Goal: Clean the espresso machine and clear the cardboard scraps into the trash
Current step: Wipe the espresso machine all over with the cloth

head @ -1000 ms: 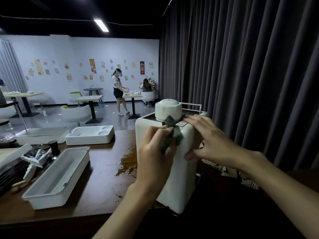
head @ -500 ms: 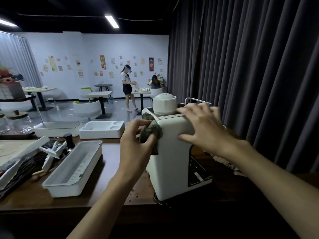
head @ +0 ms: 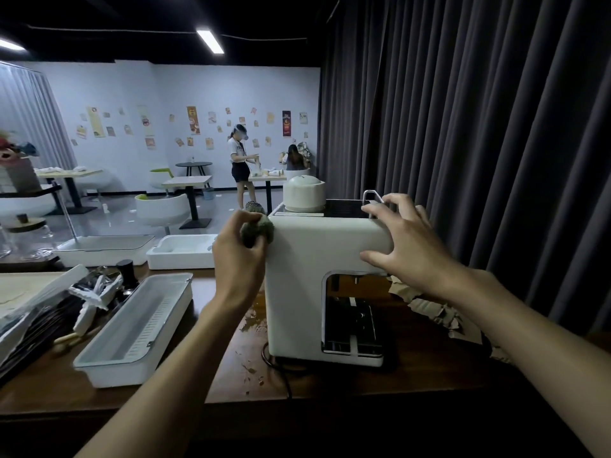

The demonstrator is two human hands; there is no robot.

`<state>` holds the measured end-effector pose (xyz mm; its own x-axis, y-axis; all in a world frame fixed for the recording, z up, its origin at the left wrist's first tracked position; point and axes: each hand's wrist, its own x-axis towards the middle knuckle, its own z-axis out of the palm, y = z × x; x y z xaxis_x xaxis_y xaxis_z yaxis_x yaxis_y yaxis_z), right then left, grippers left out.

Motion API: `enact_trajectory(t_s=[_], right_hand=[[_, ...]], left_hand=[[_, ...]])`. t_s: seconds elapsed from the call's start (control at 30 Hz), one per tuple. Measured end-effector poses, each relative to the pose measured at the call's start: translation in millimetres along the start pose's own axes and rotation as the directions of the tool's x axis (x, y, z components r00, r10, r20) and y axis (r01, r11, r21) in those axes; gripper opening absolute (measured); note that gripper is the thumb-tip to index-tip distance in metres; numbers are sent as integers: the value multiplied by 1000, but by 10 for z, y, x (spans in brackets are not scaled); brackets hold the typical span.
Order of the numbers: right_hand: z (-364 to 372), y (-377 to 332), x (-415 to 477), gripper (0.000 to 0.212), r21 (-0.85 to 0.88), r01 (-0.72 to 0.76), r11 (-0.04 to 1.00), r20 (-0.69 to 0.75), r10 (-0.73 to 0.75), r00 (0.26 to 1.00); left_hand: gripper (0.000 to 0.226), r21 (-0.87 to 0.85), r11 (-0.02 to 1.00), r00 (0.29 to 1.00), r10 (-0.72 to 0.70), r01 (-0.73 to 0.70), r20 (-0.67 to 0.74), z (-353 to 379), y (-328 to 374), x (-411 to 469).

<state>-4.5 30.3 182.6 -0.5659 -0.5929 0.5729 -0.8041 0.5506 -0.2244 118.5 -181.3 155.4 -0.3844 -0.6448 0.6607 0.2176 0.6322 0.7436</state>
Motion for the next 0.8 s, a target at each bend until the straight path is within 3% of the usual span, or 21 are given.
enact_trajectory(t_s=[0.13, 0.23, 0.4, 0.53, 0.67, 0.8], right_hand=[[-137, 179, 79, 79, 231, -9, 973, 52, -4, 999], [-155, 249, 144, 67, 265, -22, 964, 115, -9, 993], [-158, 203, 172, 43, 354, -2, 935, 86, -31, 996], [-157, 28, 272, 38, 366, 90, 926, 142, -151, 978], [-232, 135, 401, 35, 232, 92, 968, 176, -135, 975], [-217, 237, 468, 30, 215, 80, 973, 153, -115, 982]], left_hand=[[25, 57, 996, 996, 70, -67, -58, 73, -56, -168], [26, 37, 999, 995, 26, -22, -96, 197, -89, -231], [23, 50, 999, 997, -7, 11, -76, 223, -240, 34], [22, 36, 987, 988, -154, 155, -27, 267, -282, 263], [25, -44, 997, 993, -66, 70, 94, 396, -172, 144], [22, -152, 979, 984, -114, 134, 133, 407, -107, 107]])
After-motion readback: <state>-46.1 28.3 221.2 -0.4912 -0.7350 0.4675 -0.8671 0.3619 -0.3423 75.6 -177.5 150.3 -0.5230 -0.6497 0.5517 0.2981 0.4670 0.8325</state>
